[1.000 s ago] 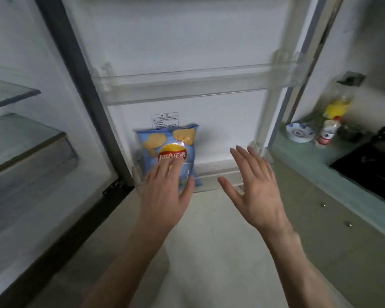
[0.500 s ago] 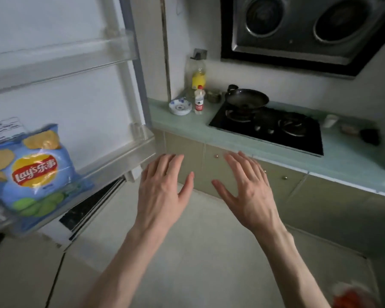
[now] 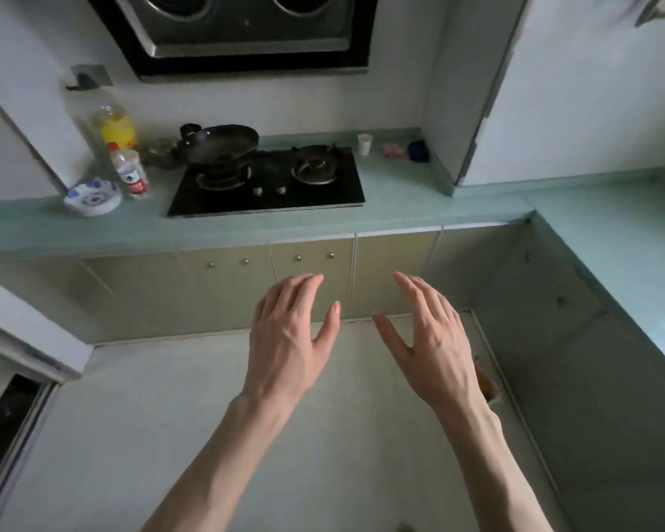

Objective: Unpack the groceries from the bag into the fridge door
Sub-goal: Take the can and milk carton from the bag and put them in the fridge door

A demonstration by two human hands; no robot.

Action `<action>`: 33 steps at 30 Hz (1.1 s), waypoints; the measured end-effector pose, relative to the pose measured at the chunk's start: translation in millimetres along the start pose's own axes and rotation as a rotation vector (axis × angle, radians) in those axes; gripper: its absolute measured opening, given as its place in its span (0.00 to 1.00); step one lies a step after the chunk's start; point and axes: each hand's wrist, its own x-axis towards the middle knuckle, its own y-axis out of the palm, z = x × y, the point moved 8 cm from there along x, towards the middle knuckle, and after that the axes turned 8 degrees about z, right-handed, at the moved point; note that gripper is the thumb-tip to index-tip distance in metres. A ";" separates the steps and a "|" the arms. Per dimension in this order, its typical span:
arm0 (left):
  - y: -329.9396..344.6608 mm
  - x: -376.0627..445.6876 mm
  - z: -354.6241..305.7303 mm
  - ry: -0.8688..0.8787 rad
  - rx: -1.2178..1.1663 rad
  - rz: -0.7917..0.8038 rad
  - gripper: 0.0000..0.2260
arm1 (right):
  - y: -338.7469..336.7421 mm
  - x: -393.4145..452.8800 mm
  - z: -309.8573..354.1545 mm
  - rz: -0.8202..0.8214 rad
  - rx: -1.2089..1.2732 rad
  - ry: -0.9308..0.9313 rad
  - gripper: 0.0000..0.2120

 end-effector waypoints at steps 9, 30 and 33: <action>126.8 44.1 -118.2 0.170 0.010 0.094 0.20 | -45.5 -41.0 -171.0 -0.066 -0.027 0.240 0.28; 315.6 147.8 -196.7 0.533 -0.043 0.323 0.21 | -23.7 -30.9 -327.6 -0.124 -0.174 0.607 0.24; 349.0 156.0 -192.4 0.533 -0.073 0.349 0.21 | -3.3 -26.5 -353.1 -0.089 -0.206 0.638 0.24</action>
